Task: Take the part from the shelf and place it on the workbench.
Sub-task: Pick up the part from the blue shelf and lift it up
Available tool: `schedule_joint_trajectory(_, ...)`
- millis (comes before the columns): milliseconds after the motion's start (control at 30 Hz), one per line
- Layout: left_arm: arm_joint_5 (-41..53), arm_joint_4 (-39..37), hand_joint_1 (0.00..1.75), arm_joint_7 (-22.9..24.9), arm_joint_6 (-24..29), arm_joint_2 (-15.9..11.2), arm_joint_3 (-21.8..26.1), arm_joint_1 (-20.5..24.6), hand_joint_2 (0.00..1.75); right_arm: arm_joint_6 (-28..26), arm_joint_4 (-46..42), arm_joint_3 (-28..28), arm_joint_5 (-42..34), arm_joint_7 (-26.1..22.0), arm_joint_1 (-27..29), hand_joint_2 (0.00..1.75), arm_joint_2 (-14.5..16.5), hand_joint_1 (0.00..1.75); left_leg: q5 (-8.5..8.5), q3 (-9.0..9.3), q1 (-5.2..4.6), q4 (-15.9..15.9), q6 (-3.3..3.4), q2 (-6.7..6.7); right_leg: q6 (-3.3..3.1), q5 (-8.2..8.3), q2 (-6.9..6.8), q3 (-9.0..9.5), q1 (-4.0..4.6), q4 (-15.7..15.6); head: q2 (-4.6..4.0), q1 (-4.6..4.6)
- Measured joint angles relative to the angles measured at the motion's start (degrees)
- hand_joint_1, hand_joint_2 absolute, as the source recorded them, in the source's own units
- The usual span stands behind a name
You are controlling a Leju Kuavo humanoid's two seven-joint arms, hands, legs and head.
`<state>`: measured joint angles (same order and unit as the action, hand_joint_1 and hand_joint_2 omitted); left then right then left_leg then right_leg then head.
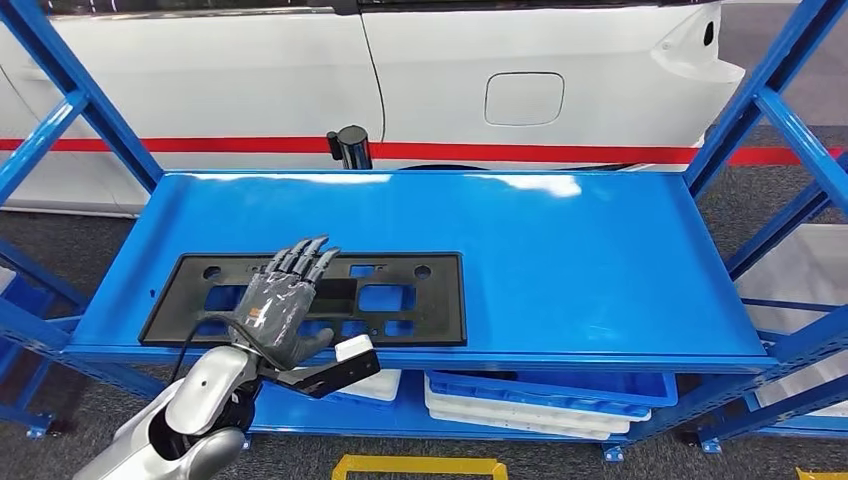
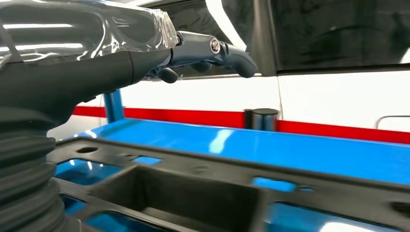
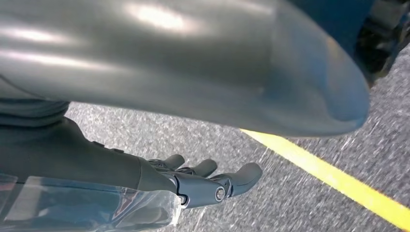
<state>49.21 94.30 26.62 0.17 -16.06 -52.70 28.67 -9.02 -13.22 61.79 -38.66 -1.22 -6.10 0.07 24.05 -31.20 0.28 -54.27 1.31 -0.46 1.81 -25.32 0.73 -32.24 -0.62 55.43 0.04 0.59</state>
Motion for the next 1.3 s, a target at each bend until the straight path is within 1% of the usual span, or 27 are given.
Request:
schedule_joint_trajectory(67, 0.33, 0.57, 0.00, -0.09, -0.09, 0.00, -0.31, 0.00, 1.75, -0.01, 0.01, -0.01, -0.17, 0.00, 0.02, 0.00, -0.02, 0.00, 0.89, -0.49, 0.25, -1.06, -0.50, 0.08, -0.67, 0.13, -0.02, 0.02, 0.00, -0.11, 0.00, -0.02)
schedule_joint_trajectory(100, 0.59, 0.88, 0.00, -0.12, -0.14, 0.00, -0.45, 0.01, 1.75, -0.01, 0.02, -0.01, -0.24, -0.01, 0.00, 0.00, -0.02, 0.00, 2.20, -1.43, 0.34, -3.20, -0.75, 0.12, -1.00, 0.21, -0.03, 0.03, -0.05, -0.17, 0.00, -0.05)
schedule_joint_trajectory(200, 1.16, 1.63, 0.00, -0.19, -0.33, 0.01, -0.97, -0.08, 1.75, 0.02, 0.02, 0.00, -0.30, -0.02, 0.03, 0.00, -0.01, 0.00, 7.55, -6.82, 0.42, -15.00, -1.23, 0.19, -1.50, 0.18, -0.04, 0.02, 0.01, -0.18, 0.00, -0.12)
schedule_joint_trajectory(233, 1.35, 1.82, 0.00, -0.23, -0.40, 0.02, -1.16, -0.15, 1.75, 0.03, 0.02, 0.00, -0.33, -0.02, 0.07, 0.00, -0.01, 0.00, 8.25, -8.16, 0.42, -17.67, -1.25, 0.18, -1.54, 0.15, -0.04, 0.02, 0.04, -0.18, 0.00, -0.13)
schedule_joint_trajectory(267, 1.61, 2.04, 0.00, -0.31, -0.45, 0.02, -1.32, -0.20, 1.75, 0.04, 0.02, 0.00, -0.37, -0.02, 0.10, 0.00, -0.02, 0.00, 7.85, -8.47, 0.42, -18.11, -1.19, 0.18, -1.56, 0.14, -0.02, 0.05, 0.06, -0.17, 0.00, -0.14)
schedule_joint_trajectory(300, 1.89, 2.33, 0.00, -0.42, -0.47, 0.02, -1.42, -0.22, 1.75, 0.04, 0.02, 0.00, -0.40, -0.02, 0.10, 0.00, -0.02, 0.00, 6.42, -7.56, 0.41, -16.01, -1.03, 0.18, -1.56, 0.12, 0.02, 0.11, 0.10, -0.17, 0.00, -0.15)
schedule_joint_trajectory(367, 2.47, 3.09, 0.00, -0.68, -0.48, 0.03, -1.51, -0.11, 1.75, 0.04, 0.01, -0.01, -0.43, -0.04, 0.06, 0.00, -0.01, 0.00, 2.45, -3.55, 0.22, -7.38, -0.37, 0.19, -1.48, 0.04, 0.11, 0.29, 0.21, -0.16, 0.00, -0.15)
schedule_joint_trajectory(400, 2.72, 3.50, 0.00, -0.78, -0.48, 0.08, -1.55, -0.01, 1.75, 0.04, 0.01, -0.01, -0.44, -0.05, 0.03, 0.00, 0.00, 0.00, 1.11, -1.75, 0.05, -3.61, -0.08, 0.23, -1.36, -0.04, 0.14, 0.31, 0.33, -0.13, 0.00, -0.15)
schedule_joint_trajectory(433, 2.91, 3.88, 0.00, -0.86, -0.47, 0.12, -1.63, 0.06, 1.75, 0.04, 0.00, -0.01, -0.45, -0.06, 0.03, 0.00, 0.01, 0.00, 0.44, -0.66, -0.16, -1.29, 0.13, 0.25, -1.20, -0.10, 0.15, 0.29, 0.42, -0.11, 0.00, -0.15)
schedule_joint_trajectory(533, 3.19, 4.78, 0.00, -1.04, -0.46, 0.22, -2.04, 0.09, 1.75, 0.03, -0.01, 0.00, -0.47, -0.11, 0.05, 0.00, 0.01, 0.00, 0.12, -0.20, -0.31, -0.10, 0.51, 0.28, -0.49, -0.24, 0.06, 0.19, 0.42, -0.09, 0.00, -0.14)
schedule_joint_trajectory(600, 3.36, 5.37, 0.00, -1.20, -0.47, 0.33, -2.28, 0.09, 1.75, 0.01, 0.00, 0.00, -0.49, -0.23, 0.04, 0.00, -0.03, 0.00, -0.18, -0.01, 0.02, 0.27, 1.01, 0.32, 0.08, -1.80, -0.03, -0.60, 0.40, 1.96, 0.00, -0.06)
schedule_joint_trajectory(633, 3.42, 5.63, 0.00, -1.29, -0.51, 0.44, -2.40, 0.08, 1.75, -0.01, 0.01, 0.00, -0.51, -0.31, 0.04, 0.00, -0.04, 0.00, -0.27, 0.10, 0.16, 0.42, 1.22, 0.35, 0.32, -3.45, -0.07, -1.80, 0.35, 4.73, 0.00, 0.00)
schedule_joint_trajectory(700, 3.37, 5.91, 0.00, -1.52, -0.60, 0.60, -2.67, -0.02, 1.75, -0.01, 0.01, 0.00, -0.52, -0.50, 0.07, 0.00, -0.05, 0.00, -0.23, 0.14, 0.19, 0.41, 1.36, 0.37, 0.72, -7.09, -0.10, -5.50, 0.19, 12.70, 0.00, 0.10)
schedule_joint_trajectory(733, 3.30, 5.95, 0.00, -1.67, -0.69, 0.63, -2.83, -0.10, 1.75, -0.01, 0.02, 0.00, -0.53, -0.56, 0.12, 0.00, -0.05, 0.00, -0.21, 0.16, 0.19, 0.40, 1.37, 0.37, 0.87, -8.00, -0.10, -7.06, 0.10, 15.79, 0.00, 0.11)
schedule_joint_trajectory(767, 3.16, 5.96, 0.00, -1.78, -0.78, 0.64, -3.01, -0.19, 1.75, -0.01, 0.02, 0.00, -0.52, -0.61, 0.16, 0.00, -0.05, 0.00, -0.18, 0.19, 0.21, 0.37, 1.36, 0.35, 1.02, -7.77, -0.10, -7.70, 0.00, 16.83, 0.00, 0.11)
schedule_joint_trajectory(800, 2.99, 5.96, 0.00, -1.88, -0.88, 0.64, -3.18, -0.28, 1.75, -0.01, 0.02, 0.00, -0.52, -0.61, 0.18, 0.00, -0.07, 0.00, -0.12, 0.25, 0.27, 0.34, 1.30, 0.30, 1.11, -6.44, -0.11, -7.18, -0.12, 15.49, 0.00, 0.11)
schedule_joint_trajectory(867, 2.50, 5.96, 0.00, -2.03, -1.01, 0.66, -3.44, -0.40, 1.75, -0.01, 0.01, 0.00, -0.49, -0.61, 0.12, 0.00, -0.08, 0.00, 0.10, 0.39, 0.37, 0.16, 0.99, 0.19, 1.32, -2.40, -0.15, -3.50, -0.45, 7.52, 0.00, 0.11)
schedule_joint_trajectory(900, 2.15, 5.96, 0.00, -2.13, -1.03, 0.66, -3.49, -0.43, 1.75, -0.01, 0.01, 0.00, -0.48, -0.62, 0.06, 0.00, -0.07, 0.00, 0.26, 0.38, 0.28, 0.02, 0.74, 0.12, 1.29, -1.01, -0.09, -1.75, -0.50, 3.82, 0.00, 0.12)
schedule_joint_trajectory(933, 1.77, 5.96, 0.00, -2.28, -1.07, 0.67, -3.52, -0.44, 1.75, 0.00, 0.00, 0.00, -0.45, -0.63, 0.02, 0.00, -0.04, 0.00, 0.38, 0.34, 0.16, -0.09, 0.49, 0.08, 1.15, -0.28, -0.03, -0.63, -0.56, 1.40, 0.00, 0.09)
schedule_joint_trajectory(967, 1.36, 5.96, 0.00, -2.44, -1.10, 0.67, -3.54, -0.47, 1.75, 0.01, 0.00, 0.00, -0.44, -0.64, 0.00, 0.00, -0.02, 0.00, 0.46, 0.28, 0.01, -0.15, 0.26, 0.05, 0.94, -0.19, 0.05, -0.21, -0.52, 0.37, 0.00, 0.06)
schedule_joint_trajectory(1033, 0.79, 5.95, 0.00, -2.71, -1.16, 0.68, -3.58, -0.65, 1.75, 0.02, 0.01, 0.00, -0.42, -0.67, 0.03, 0.00, -0.02, 0.00, 0.57, 0.21, 0.06, -0.19, -0.14, 0.05, 0.22, -0.13, 0.16, -0.28, -0.38, 0.35, 0.00, -0.02)
schedule_joint_trajectory(1100, 0.56, 5.94, 0.00, -2.86, -1.16, 0.68, -3.60, -0.84, 1.75, 0.02, 0.02, 0.00, -0.42, -0.72, 0.05, 0.00, -0.04, 0.00, 1.88, -0.58, 0.35, -1.99, -0.61, 0.12, -0.42, 0.00, 0.17, -0.25, -0.37, 0.24, 0.00, -0.07)
schedule_joint_trajectory(1133, 0.45, 5.94, 0.00, -2.93, -1.16, 0.68, -3.59, -0.90, 1.75, 0.02, 0.01, 0.00, -0.42, -0.76, 0.02, 0.00, -0.05, 0.00, 3.45, -1.79, 0.44, -4.70, -0.85, 0.16, -0.68, 0.06, 0.15, -0.25, -0.43, 0.18, 0.00, -0.12)
schedule_joint_trajectory(1200, 0.17, 5.92, 0.00, -2.98, -1.16, 0.67, -3.59, -1.03, 1.75, 0.03, 0.01, 0.01, -0.38, -0.82, 0.01, 0.00, -0.07, 0.00, 7.31, -5.60, 0.49, -13.06, -1.15, 0.19, -0.98, 0.02, 0.09, -0.29, -0.36, 0.18, 0.00, -0.22)
schedule_joint_trajectory(1233, 0.02, 5.85, 0.00, -2.95, -1.16, 0.67, -3.59, -1.13, 1.75, 0.04, 0.01, 0.01, -0.35, -0.83, 0.03, 0.00, -0.07, 0.00, 8.52, -7.32, 0.49, -16.68, -1.21, 0.19, -1.01, 0.00, 0.07, -0.30, -0.32, 0.19, 0.00, -0.23)
schedule_joint_trajectory(1267, -0.11, 5.73, 0.00, -2.86, -1.15, 0.66, -3.59, -1.24, 1.75, 0.04, 0.02, 0.02, -0.33, -0.83, 0.06, 0.00, -0.08, 0.00, 8.73, -8.24, 0.49, -18.50, -1.19, 0.19, -1.03, -0.01, 0.07, -0.29, -0.28, 0.19, 0.00, -0.23)
schedule_joint_trajectory(1300, -0.24, 5.58, 0.00, -2.74, -1.13, 0.66, -3.56, -1.32, 1.75, 0.03, 0.02, 0.02, -0.31, -0.83, 0.09, 0.00, -0.08, 0.00, 7.84, -8.09, 0.48, -17.96, -1.09, 0.19, -1.04, -0.03, 0.10, -0.26, -0.24, 0.20, 0.00, -0.24)
